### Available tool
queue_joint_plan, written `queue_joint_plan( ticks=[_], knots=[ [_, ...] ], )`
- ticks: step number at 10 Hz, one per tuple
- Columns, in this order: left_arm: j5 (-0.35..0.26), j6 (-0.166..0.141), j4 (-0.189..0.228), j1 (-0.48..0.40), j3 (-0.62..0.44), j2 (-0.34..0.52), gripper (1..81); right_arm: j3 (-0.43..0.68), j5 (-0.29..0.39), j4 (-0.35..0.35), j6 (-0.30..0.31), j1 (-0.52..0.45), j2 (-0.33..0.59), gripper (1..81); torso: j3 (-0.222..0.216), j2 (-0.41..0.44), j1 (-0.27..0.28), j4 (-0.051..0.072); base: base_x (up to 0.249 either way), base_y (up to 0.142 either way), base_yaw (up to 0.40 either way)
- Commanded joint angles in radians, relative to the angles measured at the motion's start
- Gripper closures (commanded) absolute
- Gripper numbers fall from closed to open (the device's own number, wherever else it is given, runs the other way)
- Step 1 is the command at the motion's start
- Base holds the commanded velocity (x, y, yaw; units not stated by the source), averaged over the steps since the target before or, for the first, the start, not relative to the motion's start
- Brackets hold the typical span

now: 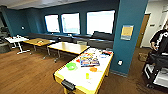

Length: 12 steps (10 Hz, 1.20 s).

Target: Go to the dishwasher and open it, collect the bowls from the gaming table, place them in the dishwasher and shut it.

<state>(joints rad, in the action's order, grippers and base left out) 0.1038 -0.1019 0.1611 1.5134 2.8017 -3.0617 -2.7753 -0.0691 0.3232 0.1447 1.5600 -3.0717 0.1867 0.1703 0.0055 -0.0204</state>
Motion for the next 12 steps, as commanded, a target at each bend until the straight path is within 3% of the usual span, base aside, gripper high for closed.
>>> queue_joint_plan(
  ticks=[1,12],
  knots=[
    [-0.047,0.004,-0.002,-0.048,0.001,0.000,1.0,0.004,0.046,0.004,-0.004,-0.043,-0.003,1.0,0.000,0.000,0.000,0.000,0.090,0.073,0.000],
    [-0.047,0.004,-0.003,-0.048,0.001,0.001,1.0,0.004,0.046,0.004,-0.004,-0.043,-0.003,1.0,0.000,0.000,0.000,0.000,0.077,0.080,0.000]
  ],
)
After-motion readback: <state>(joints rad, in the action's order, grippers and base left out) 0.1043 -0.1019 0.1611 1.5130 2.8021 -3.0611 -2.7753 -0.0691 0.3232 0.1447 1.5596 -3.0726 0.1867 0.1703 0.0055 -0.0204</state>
